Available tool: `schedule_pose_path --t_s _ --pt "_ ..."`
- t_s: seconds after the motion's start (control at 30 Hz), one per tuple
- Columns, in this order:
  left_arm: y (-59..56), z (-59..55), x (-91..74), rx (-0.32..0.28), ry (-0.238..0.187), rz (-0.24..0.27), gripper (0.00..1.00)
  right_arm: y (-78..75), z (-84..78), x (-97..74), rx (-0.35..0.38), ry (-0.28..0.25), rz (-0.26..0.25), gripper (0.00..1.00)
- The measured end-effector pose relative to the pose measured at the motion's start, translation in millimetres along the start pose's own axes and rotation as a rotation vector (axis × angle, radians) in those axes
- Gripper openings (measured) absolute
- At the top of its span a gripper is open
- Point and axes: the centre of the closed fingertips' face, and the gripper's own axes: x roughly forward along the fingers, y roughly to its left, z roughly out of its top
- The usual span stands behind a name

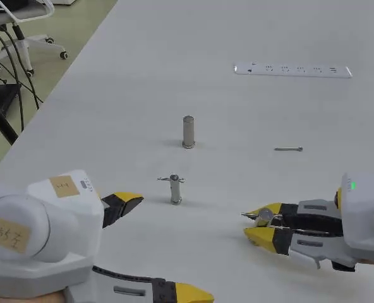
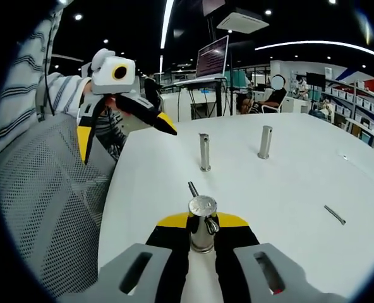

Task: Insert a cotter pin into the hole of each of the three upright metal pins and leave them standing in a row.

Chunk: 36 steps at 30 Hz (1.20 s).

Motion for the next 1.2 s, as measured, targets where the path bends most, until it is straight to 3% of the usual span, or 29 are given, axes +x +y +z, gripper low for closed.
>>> schedule_pose_path --t_s 0.13,0.3,0.73,1.2 --pt "2.7 -3.4 -2.0 0.006 0.010 0.011 0.99 -4.9 2.2 4.1 -0.018 0.012 0.008 0.09" --pt "3.8 -2.9 -4.9 -0.024 -0.010 0.014 0.99 -14.3 8.3 8.9 -0.027 0.009 0.001 0.09" --pt "6.6 -10.3 -5.3 -0.055 0.020 0.024 0.99 -39.1 14.8 14.5 -0.033 0.007 -0.025 0.09" --pt "3.8 -11.1 -3.7 -0.059 0.032 0.017 0.99 -38.8 15.5 22.0 -0.011 -0.006 -0.020 0.09"
